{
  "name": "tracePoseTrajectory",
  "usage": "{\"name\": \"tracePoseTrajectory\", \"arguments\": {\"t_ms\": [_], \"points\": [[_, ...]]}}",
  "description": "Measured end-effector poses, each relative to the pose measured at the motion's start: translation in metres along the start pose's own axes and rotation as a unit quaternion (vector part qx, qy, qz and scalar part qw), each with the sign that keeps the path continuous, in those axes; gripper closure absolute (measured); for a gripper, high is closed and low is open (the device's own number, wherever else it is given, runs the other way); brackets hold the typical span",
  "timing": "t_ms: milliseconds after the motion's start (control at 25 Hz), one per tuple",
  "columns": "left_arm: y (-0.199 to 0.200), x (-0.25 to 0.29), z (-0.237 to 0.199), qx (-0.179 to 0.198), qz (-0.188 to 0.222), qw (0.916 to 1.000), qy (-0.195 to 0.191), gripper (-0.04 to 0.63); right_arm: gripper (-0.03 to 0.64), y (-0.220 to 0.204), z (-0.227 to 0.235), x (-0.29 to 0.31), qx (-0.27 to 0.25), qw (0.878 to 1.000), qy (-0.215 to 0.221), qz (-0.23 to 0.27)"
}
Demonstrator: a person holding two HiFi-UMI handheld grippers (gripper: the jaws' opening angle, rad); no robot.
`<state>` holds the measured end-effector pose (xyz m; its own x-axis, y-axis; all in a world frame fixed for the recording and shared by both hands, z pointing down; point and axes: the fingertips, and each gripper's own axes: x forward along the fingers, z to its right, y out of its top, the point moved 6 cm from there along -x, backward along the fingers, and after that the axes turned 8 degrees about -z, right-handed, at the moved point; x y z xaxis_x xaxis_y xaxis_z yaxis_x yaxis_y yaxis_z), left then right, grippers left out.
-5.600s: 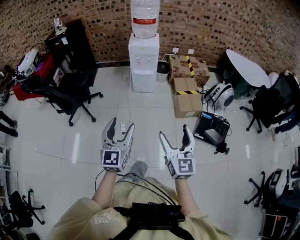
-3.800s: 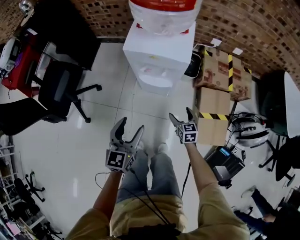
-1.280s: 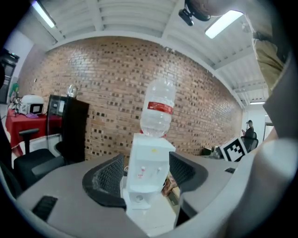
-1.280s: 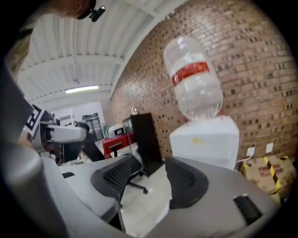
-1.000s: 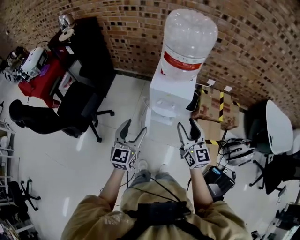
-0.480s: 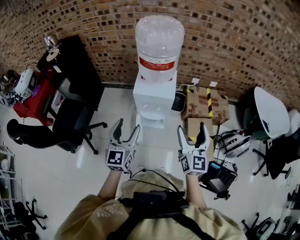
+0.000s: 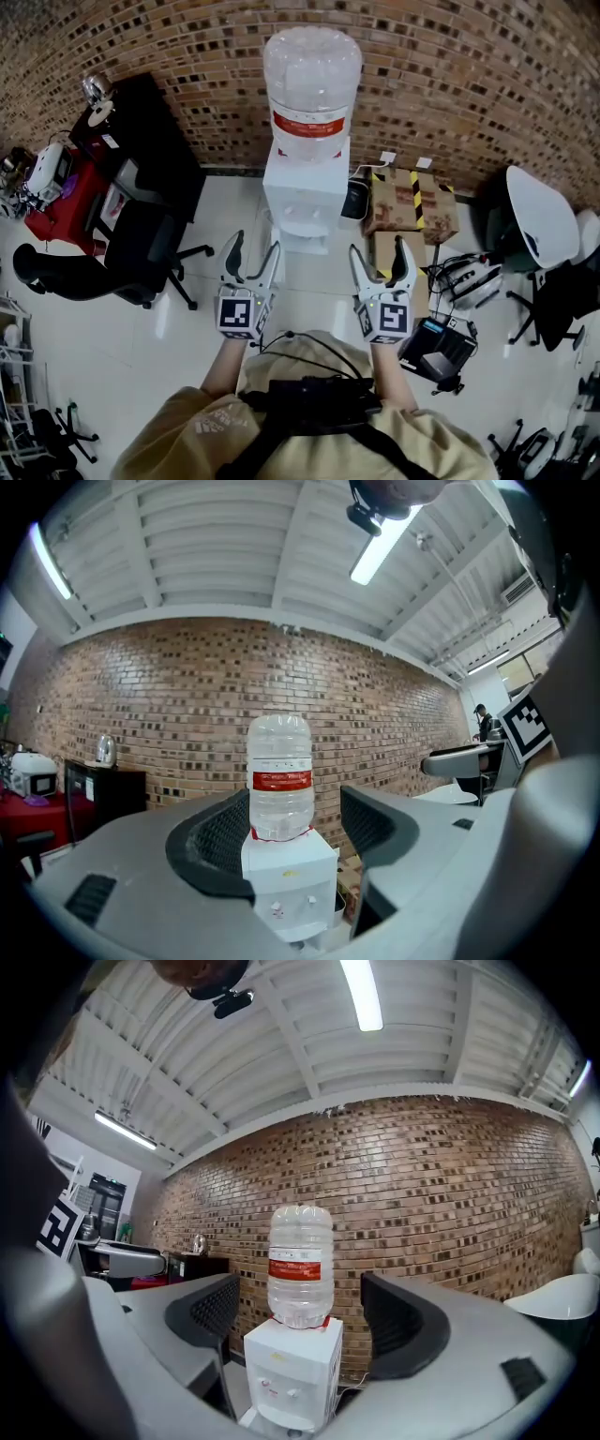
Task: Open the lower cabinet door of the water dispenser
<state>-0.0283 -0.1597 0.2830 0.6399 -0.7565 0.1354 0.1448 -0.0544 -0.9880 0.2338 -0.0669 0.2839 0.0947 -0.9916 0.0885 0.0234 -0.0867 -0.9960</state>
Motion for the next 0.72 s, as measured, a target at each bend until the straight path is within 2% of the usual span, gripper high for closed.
{"name": "tracePoseTrajectory", "arguments": {"t_ms": [200,720], "points": [[0.001,-0.007,-0.008,-0.017,0.032,0.9991,0.021,0.308,0.186,-0.001,-0.006,0.000,0.006,1.000,0.005,0.000],[-0.010,-0.012,-0.005,-0.020,0.002,0.9998,0.001,0.308,0.189,-0.006,-0.024,-0.001,0.009,1.000,0.021,-0.008]]}}
